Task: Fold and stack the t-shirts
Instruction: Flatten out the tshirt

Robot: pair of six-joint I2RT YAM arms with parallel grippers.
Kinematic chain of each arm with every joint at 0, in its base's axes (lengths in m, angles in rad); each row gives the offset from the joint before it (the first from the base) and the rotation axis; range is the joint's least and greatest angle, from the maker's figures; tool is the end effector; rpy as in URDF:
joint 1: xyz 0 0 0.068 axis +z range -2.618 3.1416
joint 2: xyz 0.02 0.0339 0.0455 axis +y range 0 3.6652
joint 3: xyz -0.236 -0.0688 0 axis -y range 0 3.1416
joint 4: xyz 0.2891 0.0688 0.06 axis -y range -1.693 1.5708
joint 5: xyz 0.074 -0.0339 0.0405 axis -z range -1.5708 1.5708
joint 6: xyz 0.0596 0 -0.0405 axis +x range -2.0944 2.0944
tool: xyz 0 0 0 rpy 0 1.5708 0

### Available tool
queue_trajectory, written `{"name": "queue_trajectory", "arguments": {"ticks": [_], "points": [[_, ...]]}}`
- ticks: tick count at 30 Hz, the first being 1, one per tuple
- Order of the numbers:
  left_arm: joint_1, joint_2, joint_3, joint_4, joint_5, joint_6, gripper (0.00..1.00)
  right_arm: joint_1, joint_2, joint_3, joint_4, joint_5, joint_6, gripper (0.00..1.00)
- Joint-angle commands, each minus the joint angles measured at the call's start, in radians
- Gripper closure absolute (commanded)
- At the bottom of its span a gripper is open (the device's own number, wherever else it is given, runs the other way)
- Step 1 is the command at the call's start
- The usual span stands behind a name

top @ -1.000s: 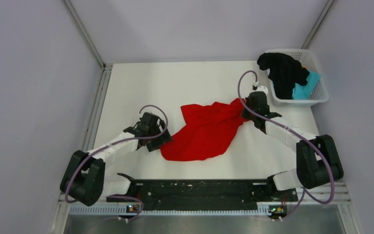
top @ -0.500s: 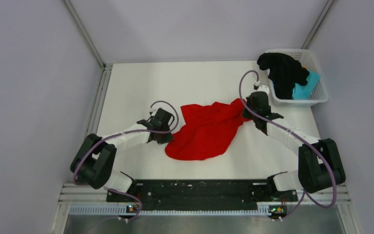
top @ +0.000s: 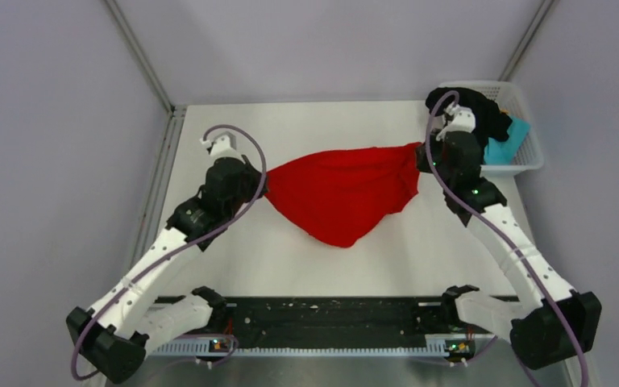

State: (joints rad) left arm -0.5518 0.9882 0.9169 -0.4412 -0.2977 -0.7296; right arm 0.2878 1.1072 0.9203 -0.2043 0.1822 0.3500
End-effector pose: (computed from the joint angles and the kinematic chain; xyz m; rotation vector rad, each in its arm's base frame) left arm 0.2620 -0.1408 0.2856 -0.3674 2.0613 -0.4783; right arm 0.3217 0.0840 0.2793 0.1807 1.9546 0.2411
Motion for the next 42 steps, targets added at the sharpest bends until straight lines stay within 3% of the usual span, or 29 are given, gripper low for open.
{"name": "queue_trajectory", "arguments": {"ticks": [1, 7, 12, 18, 21, 26, 30, 37, 38, 40, 42], "points": [[-0.004, -0.098, 0.172, -0.002, -0.066, 0.076, 1.00, 0.008, -0.123, 0.158, -0.042, -0.006, -0.081, 0.96], [-0.004, -0.215, 0.375, 0.017, 0.003, 0.154, 1.00, 0.007, -0.213, 0.428, -0.163, -0.101, -0.101, 0.96], [-0.004, -0.276, 0.487, 0.060, 0.164, 0.218, 1.00, 0.007, -0.260, 0.635, -0.265, -0.193, -0.075, 1.00], [-0.004, -0.265, 0.704, 0.063, 0.429, 0.244, 1.00, 0.008, -0.284, 0.840, -0.287, -0.425, -0.034, 1.00], [-0.003, -0.249, 0.797, 0.064, 0.491, 0.244, 1.00, 0.008, -0.271, 0.945, -0.294, -0.495, -0.012, 1.00], [-0.003, -0.226, 0.811, 0.066, 0.296, 0.276, 1.00, 0.007, -0.226, 1.038, -0.305, -0.478, -0.022, 1.00], [-0.002, -0.158, 0.776, 0.063, 0.074, 0.319, 1.00, 0.008, -0.164, 1.011, -0.301, -0.417, -0.065, 1.00], [0.032, 0.163, 0.626, 0.096, -0.523, 0.399, 1.00, 0.008, -0.067, 0.592, -0.073, -0.143, -0.162, 0.99], [0.072, 0.224, 0.607, 0.091, -0.535, 0.370, 1.00, 0.008, -0.044, 0.526, -0.018, -0.089, -0.173, 0.99], [0.186, 0.353, 0.584, 0.055, -0.376, 0.288, 1.00, 0.007, 0.028, 0.410, 0.067, 0.013, -0.180, 0.99], [0.255, 0.503, 0.551, 0.040, -0.337, 0.206, 1.00, 0.007, 0.144, 0.312, 0.146, 0.056, -0.198, 0.97]]}}
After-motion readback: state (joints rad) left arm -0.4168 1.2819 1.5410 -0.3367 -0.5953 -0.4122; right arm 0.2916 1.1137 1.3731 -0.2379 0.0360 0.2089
